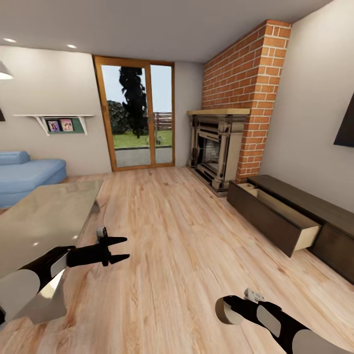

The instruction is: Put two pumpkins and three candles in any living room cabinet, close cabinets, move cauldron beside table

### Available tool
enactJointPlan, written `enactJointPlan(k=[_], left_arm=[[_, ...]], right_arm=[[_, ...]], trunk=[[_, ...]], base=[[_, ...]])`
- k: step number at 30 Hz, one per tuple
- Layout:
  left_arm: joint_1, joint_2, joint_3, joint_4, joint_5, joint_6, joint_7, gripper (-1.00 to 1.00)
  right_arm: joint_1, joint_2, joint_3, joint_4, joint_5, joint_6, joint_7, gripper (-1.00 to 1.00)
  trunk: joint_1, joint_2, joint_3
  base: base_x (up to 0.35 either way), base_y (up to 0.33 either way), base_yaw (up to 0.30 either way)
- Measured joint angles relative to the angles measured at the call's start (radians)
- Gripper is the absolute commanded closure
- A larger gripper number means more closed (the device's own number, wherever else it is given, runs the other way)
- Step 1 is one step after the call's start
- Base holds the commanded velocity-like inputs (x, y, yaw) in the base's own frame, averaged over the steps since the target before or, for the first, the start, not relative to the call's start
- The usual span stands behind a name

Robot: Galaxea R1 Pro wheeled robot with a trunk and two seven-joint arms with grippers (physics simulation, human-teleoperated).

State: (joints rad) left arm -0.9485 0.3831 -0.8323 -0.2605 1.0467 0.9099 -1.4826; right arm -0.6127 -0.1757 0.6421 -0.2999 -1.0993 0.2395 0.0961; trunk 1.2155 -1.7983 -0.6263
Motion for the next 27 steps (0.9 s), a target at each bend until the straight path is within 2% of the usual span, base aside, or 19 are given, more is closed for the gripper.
enactJointPlan(k=[11, 27], left_arm=[[0.000, 0.000, 0.000, 0.000, 0.001, 0.000, 0.002, -1.00], [0.000, 0.000, 0.001, 0.000, 0.001, 0.000, 0.002, -1.00]], right_arm=[[0.000, 0.000, 0.000, 0.000, 0.001, -0.001, 0.000, 1.00], [0.000, 0.000, 0.001, -0.001, 0.002, 0.000, -0.002, 1.00]], trunk=[[0.000, 0.000, -0.003], [0.000, 0.000, -0.004]], base=[[0.312, -0.138, -0.159], [0.289, -0.191, -0.010]])
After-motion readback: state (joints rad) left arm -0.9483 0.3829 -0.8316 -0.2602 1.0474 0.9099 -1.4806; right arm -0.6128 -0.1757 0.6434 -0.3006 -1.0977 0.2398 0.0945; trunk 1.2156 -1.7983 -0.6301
